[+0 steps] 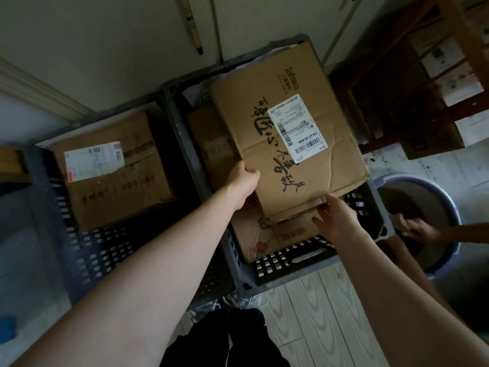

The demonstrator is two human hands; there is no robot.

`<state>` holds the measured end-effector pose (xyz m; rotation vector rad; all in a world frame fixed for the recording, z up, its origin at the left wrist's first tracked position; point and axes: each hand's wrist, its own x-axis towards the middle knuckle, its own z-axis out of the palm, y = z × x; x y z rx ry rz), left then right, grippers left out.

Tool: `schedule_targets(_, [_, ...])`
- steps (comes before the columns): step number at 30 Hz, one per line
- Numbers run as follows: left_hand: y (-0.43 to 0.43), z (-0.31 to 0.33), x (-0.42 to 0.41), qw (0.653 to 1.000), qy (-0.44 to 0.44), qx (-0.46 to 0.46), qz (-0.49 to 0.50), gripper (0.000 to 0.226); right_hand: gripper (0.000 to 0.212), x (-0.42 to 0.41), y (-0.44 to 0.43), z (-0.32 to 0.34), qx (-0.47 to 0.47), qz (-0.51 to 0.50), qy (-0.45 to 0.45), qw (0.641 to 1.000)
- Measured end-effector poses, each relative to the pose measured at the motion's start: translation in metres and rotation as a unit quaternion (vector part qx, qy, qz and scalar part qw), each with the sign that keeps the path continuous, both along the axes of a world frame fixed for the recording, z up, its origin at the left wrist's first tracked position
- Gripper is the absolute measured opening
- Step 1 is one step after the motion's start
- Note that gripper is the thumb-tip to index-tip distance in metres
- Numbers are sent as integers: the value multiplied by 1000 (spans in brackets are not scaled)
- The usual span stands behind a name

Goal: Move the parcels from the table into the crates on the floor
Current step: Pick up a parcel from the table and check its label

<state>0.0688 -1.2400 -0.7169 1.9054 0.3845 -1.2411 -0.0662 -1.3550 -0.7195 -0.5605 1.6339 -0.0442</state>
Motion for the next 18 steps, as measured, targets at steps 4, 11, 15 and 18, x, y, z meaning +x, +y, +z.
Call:
schedule_targets(4, [1,-1,0,1000,1,-2,-8,61,29,-3,-1,-2,-2,14,2,1000])
schedule_targets(11, [10,24,-1,999,-33,14,8,49,37,4,21,18,13,19,-9,1000])
schedule_targets(15, [30,66,1,998,-44,19,39,47,37,14,40,59,19,5,-23,1000])
schedule_targets(18, [49,90,-3,997,-35,26,59,50,38,21,54,86,22,3,-26,999])
